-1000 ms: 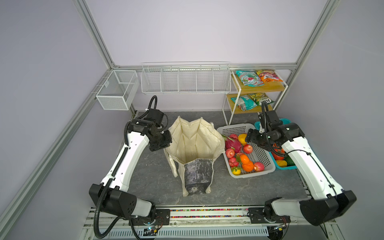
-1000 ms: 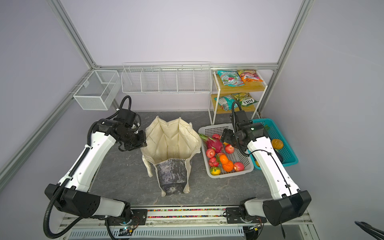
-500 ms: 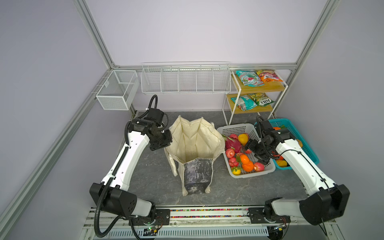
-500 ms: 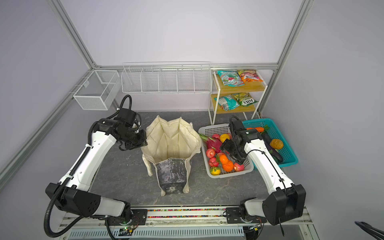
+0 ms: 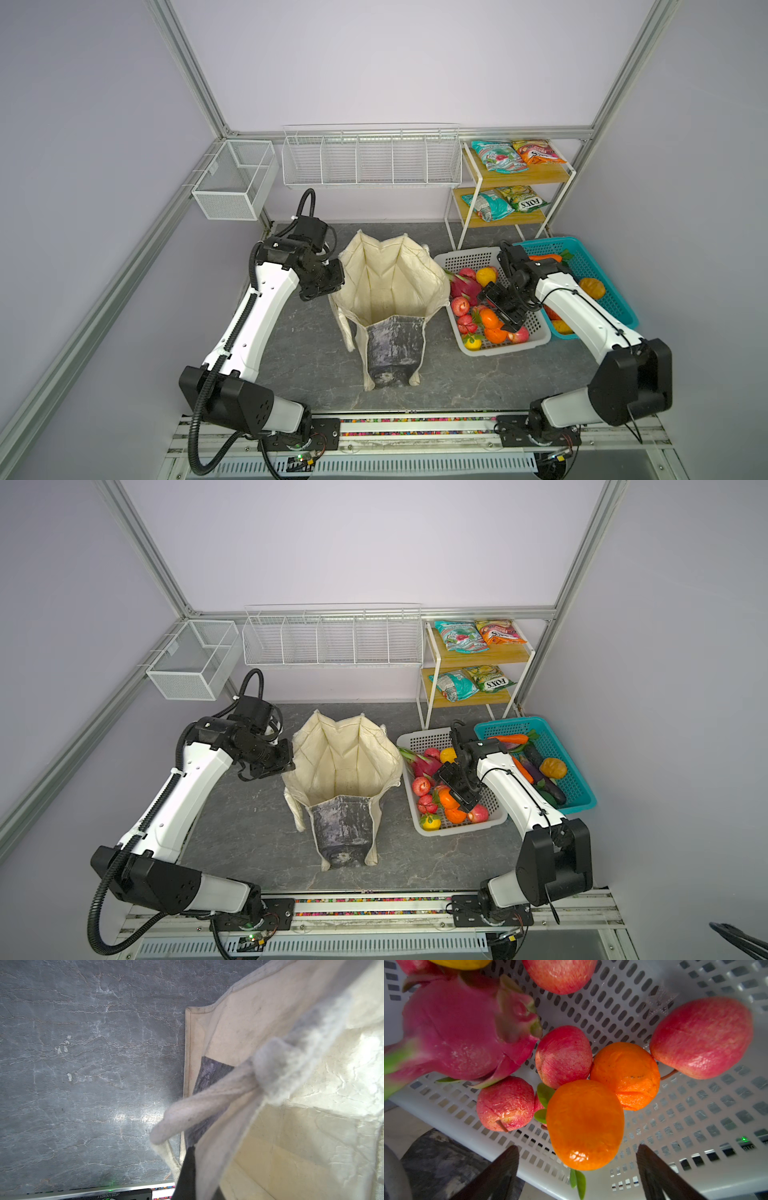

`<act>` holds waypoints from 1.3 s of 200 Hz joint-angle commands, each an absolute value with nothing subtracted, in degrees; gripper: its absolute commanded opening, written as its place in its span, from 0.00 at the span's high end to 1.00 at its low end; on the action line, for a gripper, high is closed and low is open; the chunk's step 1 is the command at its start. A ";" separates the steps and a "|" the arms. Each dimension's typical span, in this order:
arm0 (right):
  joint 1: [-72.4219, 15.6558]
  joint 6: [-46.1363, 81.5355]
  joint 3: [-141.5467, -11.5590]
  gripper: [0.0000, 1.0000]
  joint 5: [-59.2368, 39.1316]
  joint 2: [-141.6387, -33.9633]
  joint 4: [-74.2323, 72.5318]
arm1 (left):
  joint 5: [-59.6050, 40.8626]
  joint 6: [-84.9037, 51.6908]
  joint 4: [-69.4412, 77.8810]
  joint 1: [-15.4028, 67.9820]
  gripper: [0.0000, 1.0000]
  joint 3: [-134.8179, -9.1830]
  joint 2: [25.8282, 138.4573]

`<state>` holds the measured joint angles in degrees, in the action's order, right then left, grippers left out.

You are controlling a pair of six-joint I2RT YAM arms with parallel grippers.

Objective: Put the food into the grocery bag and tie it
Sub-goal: 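Move the right gripper over the white basket to the orange, then grasp the orange with leaves using the right gripper, then carry the orange over the open bag and release it inside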

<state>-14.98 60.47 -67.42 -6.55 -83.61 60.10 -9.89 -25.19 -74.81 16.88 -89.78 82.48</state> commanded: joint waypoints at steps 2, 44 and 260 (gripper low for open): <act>-14.65 63.43 -65.33 0.08 -7.73 -84.92 58.08 | -8.80 -24.26 -73.04 16.88 1.00 -89.56 80.80; -14.67 63.94 -63.59 0.07 -6.43 -86.26 55.30 | -8.97 -24.43 -73.04 16.88 1.00 -89.22 80.33; -19.75 43.59 -101.17 0.41 -2.44 -81.32 63.56 | -10.52 -23.05 -72.16 16.88 1.00 -87.60 79.22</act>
